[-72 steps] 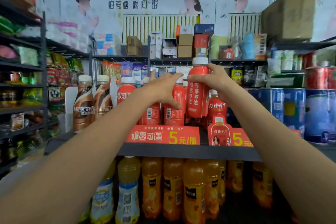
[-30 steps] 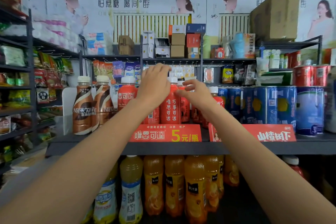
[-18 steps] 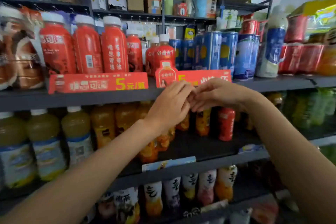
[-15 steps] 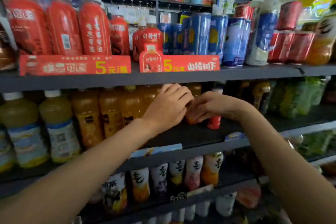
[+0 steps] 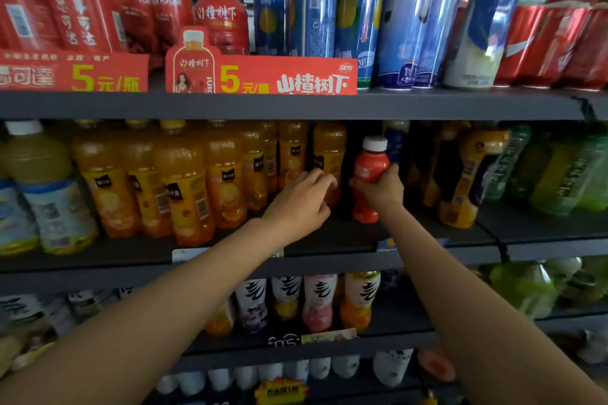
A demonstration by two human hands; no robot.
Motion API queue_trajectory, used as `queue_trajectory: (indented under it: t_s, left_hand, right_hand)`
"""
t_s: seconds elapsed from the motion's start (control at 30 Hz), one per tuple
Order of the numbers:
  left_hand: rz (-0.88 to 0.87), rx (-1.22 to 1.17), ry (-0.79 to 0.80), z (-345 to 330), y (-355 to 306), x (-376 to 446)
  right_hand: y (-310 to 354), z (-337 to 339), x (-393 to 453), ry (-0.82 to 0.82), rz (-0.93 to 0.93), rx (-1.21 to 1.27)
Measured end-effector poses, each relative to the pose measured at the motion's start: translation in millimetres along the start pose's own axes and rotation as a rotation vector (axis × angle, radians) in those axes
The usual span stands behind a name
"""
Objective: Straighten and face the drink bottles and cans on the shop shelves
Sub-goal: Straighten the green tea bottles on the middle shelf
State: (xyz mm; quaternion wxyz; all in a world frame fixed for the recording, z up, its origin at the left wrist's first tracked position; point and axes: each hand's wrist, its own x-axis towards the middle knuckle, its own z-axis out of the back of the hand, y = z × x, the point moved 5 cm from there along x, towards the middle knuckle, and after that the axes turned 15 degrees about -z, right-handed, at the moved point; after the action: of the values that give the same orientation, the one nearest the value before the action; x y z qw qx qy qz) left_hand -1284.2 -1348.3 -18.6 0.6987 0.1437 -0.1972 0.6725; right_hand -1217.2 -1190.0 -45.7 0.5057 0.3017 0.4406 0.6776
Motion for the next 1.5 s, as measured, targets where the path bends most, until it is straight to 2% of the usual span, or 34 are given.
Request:
queue_trajectory:
  t_s: [0.07,0.17,0.3,0.5,0.57,0.7,0.8,0.9,1.07,1.2,1.33,1.5]
  left_hand:
    - [0.060,-0.065,0.038,-4.4,8.3,-6.1]
    - [0.146,-0.193,0.062,-10.7,17.7,-16.5]
    - [0.082,-0.172,0.018,0.9,9.2,-29.3]
    - [-0.140,0.064,-0.336,83.4,-5.3,-86.8]
    - [-0.193,0.058,-0.474,119.7,-3.3,-102.8]
    - [-0.183,0.103,-0.681,203.7,-4.0,-114.9]
    - [-0.094,0.204,-0.752,256.9,10.1,-113.8]
    - [0.072,0.315,-0.710,292.8,38.5,-109.9]
    - [0.252,0.278,-0.548,299.9,78.6,-114.3]
    - [0.319,0.223,-0.391,280.4,95.8,-116.3]
    - [0.370,0.255,-0.226,265.2,111.5,-118.7]
    - [0.389,0.343,-0.254,260.1,118.8,-119.3]
  right_hand:
    - [0.4,-0.9,-4.0,-0.037,0.051,0.017]
    - [4.4,0.9,-26.7,-0.037,0.246,-0.055]
    - [12.3,-6.9,-74.5,0.078,0.439,-0.066]
    - [67.8,-3.1,-164.9,0.241,0.639,0.062]
    - [98.7,-0.6,-198.1,0.255,0.719,0.098]
    - [169.7,3.1,-243.7,0.211,0.792,0.273]
    - [222.4,3.5,-255.4,0.127,0.781,0.385]
    - [271.2,-0.4,-252.8,0.088,0.766,0.398]
    - [322.2,-29.0,-224.4,0.206,0.620,0.302]
    - [326.3,-62.7,-206.0,0.274,0.527,0.274]
    - [318.5,-89.3,-195.9,0.267,0.477,0.148]
    - [315.7,-103.7,-188.0,0.229,0.417,0.053]
